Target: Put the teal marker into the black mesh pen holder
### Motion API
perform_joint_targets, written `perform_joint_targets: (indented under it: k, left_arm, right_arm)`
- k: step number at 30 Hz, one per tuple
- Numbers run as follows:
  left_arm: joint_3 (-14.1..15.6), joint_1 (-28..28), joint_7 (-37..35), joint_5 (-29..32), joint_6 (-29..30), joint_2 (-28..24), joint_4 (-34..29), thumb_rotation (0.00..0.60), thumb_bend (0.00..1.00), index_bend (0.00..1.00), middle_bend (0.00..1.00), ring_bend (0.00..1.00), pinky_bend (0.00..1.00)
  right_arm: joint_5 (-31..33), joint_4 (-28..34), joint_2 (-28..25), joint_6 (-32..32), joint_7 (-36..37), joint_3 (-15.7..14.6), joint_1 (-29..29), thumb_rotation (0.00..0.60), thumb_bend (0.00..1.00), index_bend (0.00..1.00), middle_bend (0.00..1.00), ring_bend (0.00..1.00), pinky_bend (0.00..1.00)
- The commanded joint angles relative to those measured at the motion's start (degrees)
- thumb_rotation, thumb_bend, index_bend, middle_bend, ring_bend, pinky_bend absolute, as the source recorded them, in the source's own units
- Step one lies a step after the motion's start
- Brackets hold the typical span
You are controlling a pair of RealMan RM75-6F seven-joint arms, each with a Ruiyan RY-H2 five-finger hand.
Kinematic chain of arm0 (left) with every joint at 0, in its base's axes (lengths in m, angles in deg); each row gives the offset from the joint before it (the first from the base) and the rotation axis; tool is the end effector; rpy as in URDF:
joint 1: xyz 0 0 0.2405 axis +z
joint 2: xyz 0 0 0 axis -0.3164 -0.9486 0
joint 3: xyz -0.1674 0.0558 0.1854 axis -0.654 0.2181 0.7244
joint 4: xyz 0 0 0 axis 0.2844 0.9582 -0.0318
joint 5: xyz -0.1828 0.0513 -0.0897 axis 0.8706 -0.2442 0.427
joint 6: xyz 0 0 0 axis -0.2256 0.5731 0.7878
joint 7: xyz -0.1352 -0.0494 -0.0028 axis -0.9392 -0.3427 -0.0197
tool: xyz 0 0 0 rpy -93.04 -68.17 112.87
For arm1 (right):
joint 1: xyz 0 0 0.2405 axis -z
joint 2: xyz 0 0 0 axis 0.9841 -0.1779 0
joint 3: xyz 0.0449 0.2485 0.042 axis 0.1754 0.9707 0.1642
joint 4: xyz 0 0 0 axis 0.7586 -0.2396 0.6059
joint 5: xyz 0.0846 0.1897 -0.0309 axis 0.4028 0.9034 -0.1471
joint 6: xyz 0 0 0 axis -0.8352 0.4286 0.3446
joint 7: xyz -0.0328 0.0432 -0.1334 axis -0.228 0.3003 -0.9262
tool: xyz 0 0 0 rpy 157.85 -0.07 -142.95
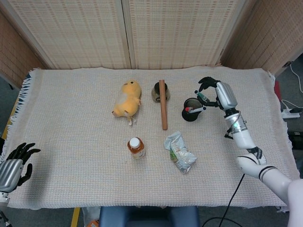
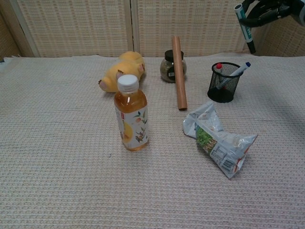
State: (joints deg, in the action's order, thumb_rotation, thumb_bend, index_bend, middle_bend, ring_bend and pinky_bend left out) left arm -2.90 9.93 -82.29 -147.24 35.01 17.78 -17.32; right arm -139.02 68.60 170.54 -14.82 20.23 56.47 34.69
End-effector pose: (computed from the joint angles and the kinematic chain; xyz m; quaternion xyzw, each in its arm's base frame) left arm -0.3305 0.1918 0.1596 -0.6156 -0.4404 -0.3574 0.5472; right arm -0.2085 -0.4564 0.0940 0.5442 -0.4641 0.5867 0.3798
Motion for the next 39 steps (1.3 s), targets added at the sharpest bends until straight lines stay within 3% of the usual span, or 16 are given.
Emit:
perform_joint_targets:
  k: [1,9,12,16,22,28,33,36,39]
  left_arm:
    - [0.0,0.0,-0.1,0.1,0.0,0.0,0.0,0.6,0.63,0.26,0.09,0.01,0.14]
    - [-0.1,0.1,-0.5,0.0,0.1,-0.2,0.1,0.6,0.63,0.26,0.09,0.01,0.14]
    - [0.0,0.1,-0.5,0.0,-0.1,-0.2,0.1,0.6,0.63,0.26,0.09,0.01,0.14]
    - [0.2,0.0,-0.1,-0.4,-0.1,0.0,0.1,0.6,0.63,0.26,0.09,0.01,0.14]
    - [0.1,0.0,0.3,-0.1,-0.2,0.0,-0.1,0.6,0.63,0.26,0.09,0.01,0.14]
    - [0.1,-0.1,0.5,-0.2,-0.2,0.1,0.0,0.6,0.63,0.25,0.09,0.01,0.14]
    - [0.1,-0.2,0.0,-0.2,-0.4,0.2,0.3,0.6,0.63,0.25,0.09,0.01,0.14]
    - [0.4,-0.4,0.0,-0.7,-0.8,0.3,0.3,0.6,0.63,0.26,0.09,0.01,0.14]
    - [0.6,-0.5,0.1,-1.2,-0.7,0.4,0.1,0.6,0.63,0.26,0.09,0.01,0.14]
  right_arm:
    - [-2.0,-10.1,7.5,0.3,7.0,-1.8,-3.3,0.6,0.45,0.67,0.32,0.42,0.34]
    - [-2.8,-20.2,13.6,-1.4,12.8,-4.4,-5.1,0.6,0.45,0.68,0.32,0.41,0.35]
    - [-3.7,-22.3,14.0,-1.1,11.2,-6.0,-5.0,0.6,0.45,0.61,0.32,0.36,0.31]
    - [-3.8,-21.7,12.9,-1.6,10.6,-7.0,-4.5,0.6,0.4,0.46,0.31,0.27,0.2]
    - [-3.6,-18.9,10.6,-1.1,9.6,-7.7,-3.5,0.6,0.26,0.24,0.23,0.21,0.12]
    - [-3.3,-16.0,9.1,0.8,8.4,-7.7,-2.8,0.6,0.23,0.21,0.22,0.2,0.11]
    - [-5.3,-7.2,4.5,14.5,3.9,-7.4,1.1,0.6,0.24,0.26,0.22,0.25,0.13]
    - [-5.9,5.8,-2.4,23.5,-7.1,-7.7,6.9,0.6,0.25,0.29,0.22,0.28,0.16]
    - [-5.4,18.2,-10.0,27.3,-19.5,-10.0,13.2,0.6,0.25,0.32,0.22,0.28,0.16]
